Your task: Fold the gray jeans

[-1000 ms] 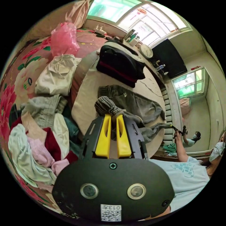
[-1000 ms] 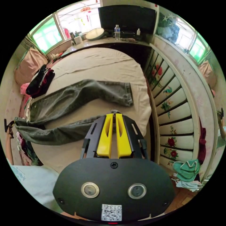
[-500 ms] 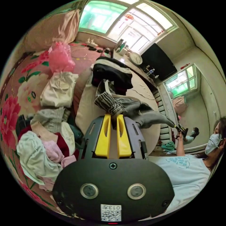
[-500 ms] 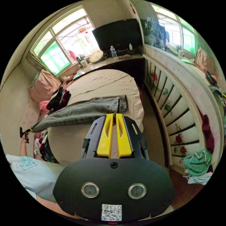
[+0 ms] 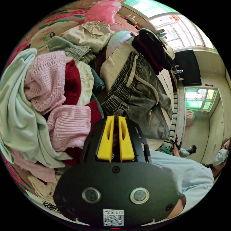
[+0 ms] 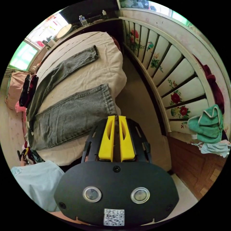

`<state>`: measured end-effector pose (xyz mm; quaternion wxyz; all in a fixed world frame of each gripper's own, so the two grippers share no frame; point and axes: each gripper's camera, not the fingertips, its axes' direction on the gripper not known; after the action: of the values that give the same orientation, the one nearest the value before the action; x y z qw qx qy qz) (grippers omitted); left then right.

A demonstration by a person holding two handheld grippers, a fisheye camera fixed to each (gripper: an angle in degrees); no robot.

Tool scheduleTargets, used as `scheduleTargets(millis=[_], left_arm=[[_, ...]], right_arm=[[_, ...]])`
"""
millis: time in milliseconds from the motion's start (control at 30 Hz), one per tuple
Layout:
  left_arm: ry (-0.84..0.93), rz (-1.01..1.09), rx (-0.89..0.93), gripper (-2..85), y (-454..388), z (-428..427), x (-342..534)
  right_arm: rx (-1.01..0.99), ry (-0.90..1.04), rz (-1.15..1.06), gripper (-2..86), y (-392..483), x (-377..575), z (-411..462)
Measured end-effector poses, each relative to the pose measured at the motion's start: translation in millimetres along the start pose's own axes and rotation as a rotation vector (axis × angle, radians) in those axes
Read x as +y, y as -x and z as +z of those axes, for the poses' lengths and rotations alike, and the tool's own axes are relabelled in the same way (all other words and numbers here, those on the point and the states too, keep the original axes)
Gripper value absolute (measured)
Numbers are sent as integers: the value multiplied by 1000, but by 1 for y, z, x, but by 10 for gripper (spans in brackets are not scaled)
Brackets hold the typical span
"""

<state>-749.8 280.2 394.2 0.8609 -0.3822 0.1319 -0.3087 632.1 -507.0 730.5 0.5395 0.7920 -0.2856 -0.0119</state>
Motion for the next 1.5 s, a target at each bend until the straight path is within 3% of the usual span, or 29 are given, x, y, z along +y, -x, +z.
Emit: scheduleTargets(millis=[133,267,400,500,667,800,867,1133,1267,1400,1500], left_arm=[[-103,121,-43,83,-44,6,15],[-153,418,-91,68,-120,40,17],[-3,605,-270,33,-189,117,-3],[124,611,-407,8,-198,169,-15],[76,468,-309,0,-196,166,-21],[-205,480,-272,6,-225,121,-32],[-255,506,-275,14,-245,118,-55],[-79,700,-546,59,-384,218,-208],[-6,867,-695,83,-444,275,-254],[176,1115,-834,107,-491,345,-282],[204,1110,-849,125,-505,356,-309]], right_arm=[[168,-153,55,11,17,6,-41],[26,-225,-230,4,102,6,-51],[125,-210,-437,1,185,7,-25],[152,-91,-514,-1,218,0,8],[218,-9,-470,0,214,-14,8],[198,-208,-412,3,201,-28,-35],[188,-261,-403,9,197,-53,-48],[136,-265,-380,52,203,-187,-54],[169,-225,-438,67,210,-262,-42],[169,-183,-495,80,210,-316,-28],[178,-138,-556,89,213,-350,-17]])
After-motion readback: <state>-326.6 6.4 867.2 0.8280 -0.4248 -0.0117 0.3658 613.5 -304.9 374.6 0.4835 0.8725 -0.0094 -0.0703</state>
